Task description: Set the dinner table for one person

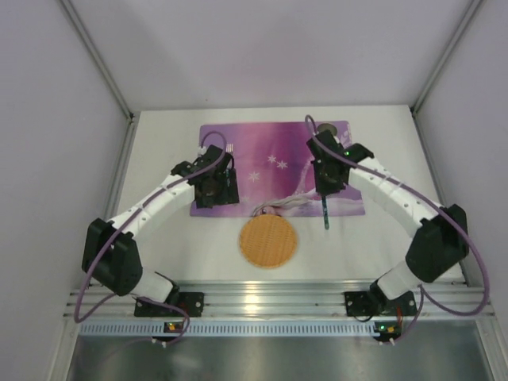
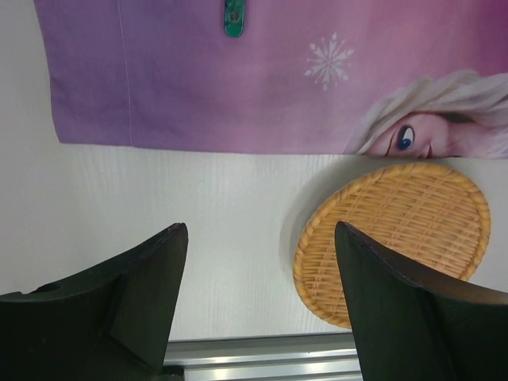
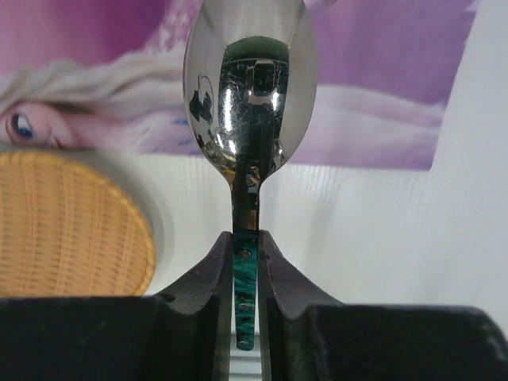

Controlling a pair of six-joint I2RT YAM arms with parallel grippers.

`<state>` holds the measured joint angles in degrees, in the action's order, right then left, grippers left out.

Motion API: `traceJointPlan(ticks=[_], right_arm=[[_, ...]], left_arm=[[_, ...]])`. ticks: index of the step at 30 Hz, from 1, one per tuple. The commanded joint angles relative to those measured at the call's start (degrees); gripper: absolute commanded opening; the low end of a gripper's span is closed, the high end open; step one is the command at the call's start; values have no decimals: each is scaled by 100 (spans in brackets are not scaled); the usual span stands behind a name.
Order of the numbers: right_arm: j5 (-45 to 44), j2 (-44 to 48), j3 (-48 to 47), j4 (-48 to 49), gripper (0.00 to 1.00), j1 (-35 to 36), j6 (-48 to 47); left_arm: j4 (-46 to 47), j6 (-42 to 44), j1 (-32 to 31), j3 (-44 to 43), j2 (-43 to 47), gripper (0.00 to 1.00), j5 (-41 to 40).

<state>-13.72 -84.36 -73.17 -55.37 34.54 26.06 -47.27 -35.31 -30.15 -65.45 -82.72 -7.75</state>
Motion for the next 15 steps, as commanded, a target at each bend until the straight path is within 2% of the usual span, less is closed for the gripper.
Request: traceJointPlan(ticks=[1, 8, 15], right_arm=[[-35, -791, -1039, 26, 0, -491, -795], [597, -3091, -3140, -43, 0, -949, -990], [1011, -4430, -4792, -52, 0, -1292, -594]], left_arm=[[279, 296, 18, -424, -270, 80, -183], [358, 490, 150, -951, -842, 80, -52], [315, 692, 203, -1338, -1282, 80, 54]])
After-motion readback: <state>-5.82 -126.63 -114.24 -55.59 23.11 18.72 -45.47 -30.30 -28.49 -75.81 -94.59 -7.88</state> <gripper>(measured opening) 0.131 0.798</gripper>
